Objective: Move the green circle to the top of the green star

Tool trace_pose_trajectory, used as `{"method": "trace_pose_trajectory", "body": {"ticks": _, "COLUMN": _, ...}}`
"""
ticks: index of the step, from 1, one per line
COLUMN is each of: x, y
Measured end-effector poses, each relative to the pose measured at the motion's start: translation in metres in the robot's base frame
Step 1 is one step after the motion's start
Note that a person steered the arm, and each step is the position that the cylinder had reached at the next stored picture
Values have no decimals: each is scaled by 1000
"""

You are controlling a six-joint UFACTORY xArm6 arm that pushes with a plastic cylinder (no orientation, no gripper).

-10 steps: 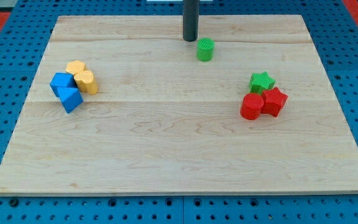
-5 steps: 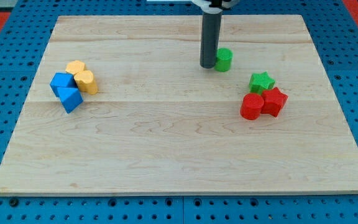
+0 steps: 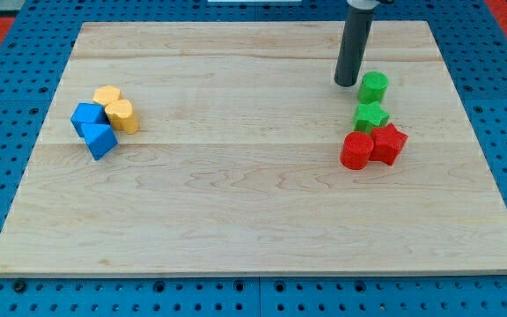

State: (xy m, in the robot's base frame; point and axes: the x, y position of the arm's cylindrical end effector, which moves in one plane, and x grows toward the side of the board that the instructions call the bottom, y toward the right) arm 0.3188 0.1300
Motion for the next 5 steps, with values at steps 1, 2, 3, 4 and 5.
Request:
{"method": "trace_pose_trajectory", "body": {"ticks": 1, "x": -8, "y": 0}}
{"method": "trace_pose_trajectory", "body": {"ticks": 2, "x": -8, "y": 1}}
{"method": "trace_pose_trajectory", "body": {"ticks": 3, "x": -8, "y": 1}}
{"method": "trace_pose_trajectory", "body": {"ticks": 4, "x": -8, "y": 2}}
{"method": "trace_pose_trajectory", "body": {"ticks": 5, "x": -9, "y": 16}}
